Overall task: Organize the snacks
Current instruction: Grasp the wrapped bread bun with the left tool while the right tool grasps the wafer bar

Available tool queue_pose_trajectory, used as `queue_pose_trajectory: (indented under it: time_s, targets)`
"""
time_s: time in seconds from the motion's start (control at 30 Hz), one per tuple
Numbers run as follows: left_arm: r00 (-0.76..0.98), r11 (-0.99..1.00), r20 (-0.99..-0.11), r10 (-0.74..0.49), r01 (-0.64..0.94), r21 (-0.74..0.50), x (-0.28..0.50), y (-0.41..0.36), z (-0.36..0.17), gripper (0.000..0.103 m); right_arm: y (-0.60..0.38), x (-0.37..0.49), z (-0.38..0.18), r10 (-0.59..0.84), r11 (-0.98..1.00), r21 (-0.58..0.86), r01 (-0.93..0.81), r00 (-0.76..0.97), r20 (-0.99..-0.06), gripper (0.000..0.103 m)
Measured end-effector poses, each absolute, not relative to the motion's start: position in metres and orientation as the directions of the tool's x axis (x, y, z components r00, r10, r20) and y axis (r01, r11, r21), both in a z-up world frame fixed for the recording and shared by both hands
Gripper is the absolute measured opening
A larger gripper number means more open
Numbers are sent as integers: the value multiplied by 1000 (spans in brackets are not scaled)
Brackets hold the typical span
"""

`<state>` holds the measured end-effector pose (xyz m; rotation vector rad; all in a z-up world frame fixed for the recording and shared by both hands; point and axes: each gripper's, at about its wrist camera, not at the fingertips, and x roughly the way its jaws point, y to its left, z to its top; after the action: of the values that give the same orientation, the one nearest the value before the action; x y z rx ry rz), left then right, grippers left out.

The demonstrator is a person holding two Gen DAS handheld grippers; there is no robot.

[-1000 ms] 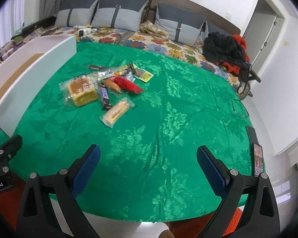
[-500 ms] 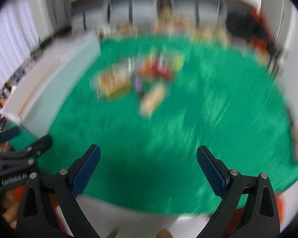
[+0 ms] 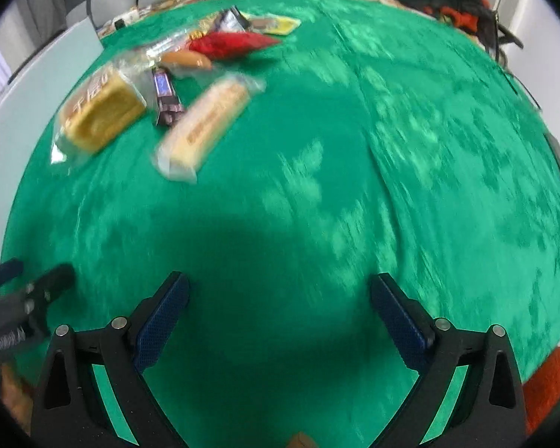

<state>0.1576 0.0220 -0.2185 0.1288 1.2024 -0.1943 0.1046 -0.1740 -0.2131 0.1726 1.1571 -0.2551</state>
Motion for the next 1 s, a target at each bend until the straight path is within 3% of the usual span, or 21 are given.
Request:
queue_pose_trajectory:
  time_s: [0.23,0.37,0.5,0.67,0.73,0.77,0.8,1.0]
  targets:
    - [474,963,-870,-135,268,-4,134,31,-221,103,-171,93,-212,-156,950,4,313,486,-860,100]
    - [420,932,-891,-174,363,-11,138,32,-218,103,-173,96,-214,-140,959,5,283,490,-860,100]
    - [356,893,-893,-275,440,-99,155,45,-197,103,-186,120,-201,3,950,161,269,506,-863,98]
    - [430,862,-847,-313,503,-64,209,37,-150,103,-176,195,-208,116,952,226,209,436,-893,96]
    - [452,834,-834,-317,551,-19,236,20,-139,103,-175,203,-208,75,961,181,208,436,-897,89]
    - [453,822,-832,-319,570,-5,248,12,-138,103,-176,202,-207,62,962,171,213,440,-896,57]
    - [450,805,-833,-322,593,10,258,2,-140,103,-178,200,-204,40,965,150,216,445,-895,34]
    - [364,720,-892,-269,691,64,285,-40,-178,103,-219,166,-204,83,958,191,213,433,-898,32]
